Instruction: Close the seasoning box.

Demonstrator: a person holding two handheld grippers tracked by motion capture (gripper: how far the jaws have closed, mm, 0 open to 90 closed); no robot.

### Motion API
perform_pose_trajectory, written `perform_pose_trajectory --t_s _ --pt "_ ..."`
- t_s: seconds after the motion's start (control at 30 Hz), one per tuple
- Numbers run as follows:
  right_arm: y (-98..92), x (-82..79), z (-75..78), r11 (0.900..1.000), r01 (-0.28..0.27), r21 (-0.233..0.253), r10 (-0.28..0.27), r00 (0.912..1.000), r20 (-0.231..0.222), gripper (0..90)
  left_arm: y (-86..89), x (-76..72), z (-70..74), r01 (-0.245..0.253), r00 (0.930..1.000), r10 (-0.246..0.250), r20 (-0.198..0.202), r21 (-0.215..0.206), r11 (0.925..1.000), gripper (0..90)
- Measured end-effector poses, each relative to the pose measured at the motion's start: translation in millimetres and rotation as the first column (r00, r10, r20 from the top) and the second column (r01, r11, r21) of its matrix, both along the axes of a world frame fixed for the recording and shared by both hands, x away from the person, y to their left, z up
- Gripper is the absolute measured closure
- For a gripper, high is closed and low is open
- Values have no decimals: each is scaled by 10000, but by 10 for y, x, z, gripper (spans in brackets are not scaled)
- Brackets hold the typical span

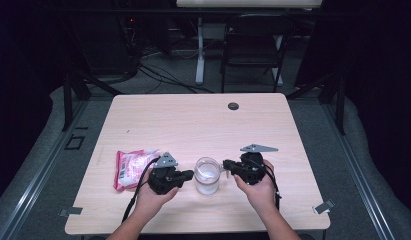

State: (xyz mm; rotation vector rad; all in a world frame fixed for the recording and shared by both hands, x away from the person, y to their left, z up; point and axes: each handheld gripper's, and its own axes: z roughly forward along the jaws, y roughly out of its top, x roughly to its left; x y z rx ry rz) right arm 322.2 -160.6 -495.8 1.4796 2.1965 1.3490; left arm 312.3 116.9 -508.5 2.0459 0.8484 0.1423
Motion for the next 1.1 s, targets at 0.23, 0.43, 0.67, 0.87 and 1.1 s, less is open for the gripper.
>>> perform_pose_trajectory --t_s 0.23,0.43,0.67,0.87,1.1 --pt "-4 2 -5 10000 18 7 -18 10000 24 846 5 3 5 29 10000 -29 41 21 10000 858" --pt "-8 3 -8 10000 2 47 -2 10000 23 847 -4 5 -10 -11 10000 11 -13 37 10000 852" --pt "-8 0 -12 9999 34 96 -35 10000 42 847 -3 0 -4 91 10000 -91 -5 13 10000 876" --pt "-8 -4 -16 9999 59 142 -60 10000 59 847 -10 -9 6 226 9997 -226 -16 86 9997 900" --pt "-11 -4 -19 9999 69 144 -70 9999 81 852 -54 -37 8 562 9984 -563 59 166 9983 900"
